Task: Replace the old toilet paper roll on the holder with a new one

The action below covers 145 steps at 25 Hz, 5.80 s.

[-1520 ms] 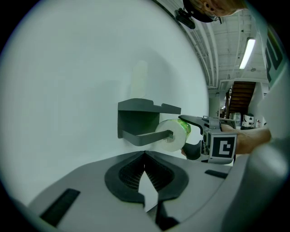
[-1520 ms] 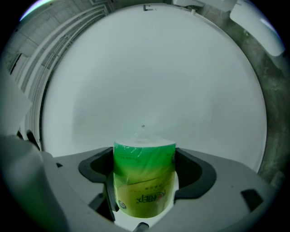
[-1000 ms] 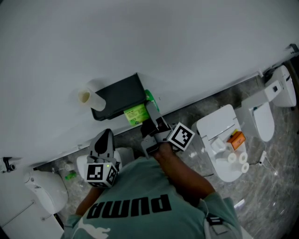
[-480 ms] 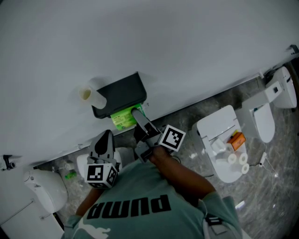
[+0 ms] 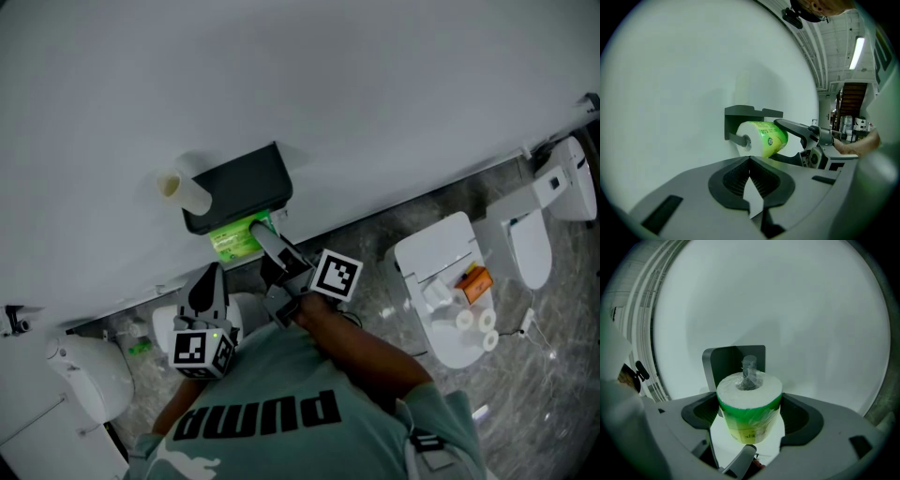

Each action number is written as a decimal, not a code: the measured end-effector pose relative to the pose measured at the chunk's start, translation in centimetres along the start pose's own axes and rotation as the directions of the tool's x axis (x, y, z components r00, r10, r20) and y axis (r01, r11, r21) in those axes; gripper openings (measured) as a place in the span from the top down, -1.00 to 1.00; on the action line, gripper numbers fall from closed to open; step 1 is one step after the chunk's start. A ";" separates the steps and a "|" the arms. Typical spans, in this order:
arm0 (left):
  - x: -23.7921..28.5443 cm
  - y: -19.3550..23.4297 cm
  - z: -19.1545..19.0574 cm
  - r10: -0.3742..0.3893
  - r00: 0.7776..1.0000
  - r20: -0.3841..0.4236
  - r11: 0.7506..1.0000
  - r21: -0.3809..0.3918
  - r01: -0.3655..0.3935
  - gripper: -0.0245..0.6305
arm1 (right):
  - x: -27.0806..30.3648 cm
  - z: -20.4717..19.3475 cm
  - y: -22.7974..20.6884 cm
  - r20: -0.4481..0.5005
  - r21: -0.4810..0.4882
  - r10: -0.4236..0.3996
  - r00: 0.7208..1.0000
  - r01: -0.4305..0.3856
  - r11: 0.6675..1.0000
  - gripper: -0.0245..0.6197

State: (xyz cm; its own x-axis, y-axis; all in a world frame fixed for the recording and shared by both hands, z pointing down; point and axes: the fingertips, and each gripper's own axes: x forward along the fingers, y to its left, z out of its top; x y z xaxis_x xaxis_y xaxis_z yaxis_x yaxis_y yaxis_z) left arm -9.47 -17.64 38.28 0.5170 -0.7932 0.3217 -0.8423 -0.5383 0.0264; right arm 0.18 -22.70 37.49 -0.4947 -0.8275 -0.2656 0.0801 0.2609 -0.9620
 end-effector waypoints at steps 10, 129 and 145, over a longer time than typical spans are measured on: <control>0.4 -0.8 -0.5 0.013 1.000 -0.023 1.000 0.000 -0.013 0.92 | -1.9 0.1 0.0 -0.045 0.021 0.000 0.999 0.001 1.000 -0.36; -21.7 -43.2 -7.5 0.020 0.998 0.062 1.000 0.003 -0.020 0.92 | -50.8 -4.1 13.1 -0.121 -0.986 -0.474 0.872 -0.049 0.160 0.91; -21.0 -42.8 -7.7 0.015 0.998 0.053 1.000 -0.006 -0.015 0.92 | -49.9 -4.1 13.1 -0.127 -0.985 -0.460 0.879 -0.060 0.159 0.91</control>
State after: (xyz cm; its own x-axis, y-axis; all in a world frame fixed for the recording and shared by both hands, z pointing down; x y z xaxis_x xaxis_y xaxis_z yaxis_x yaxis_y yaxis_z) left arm 14.55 24.27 37.67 0.5117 -0.8152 0.2713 -0.8507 -0.5250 0.0271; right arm 22.41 24.07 38.40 -0.5818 -0.7837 0.2176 -0.8105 0.5808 -0.0753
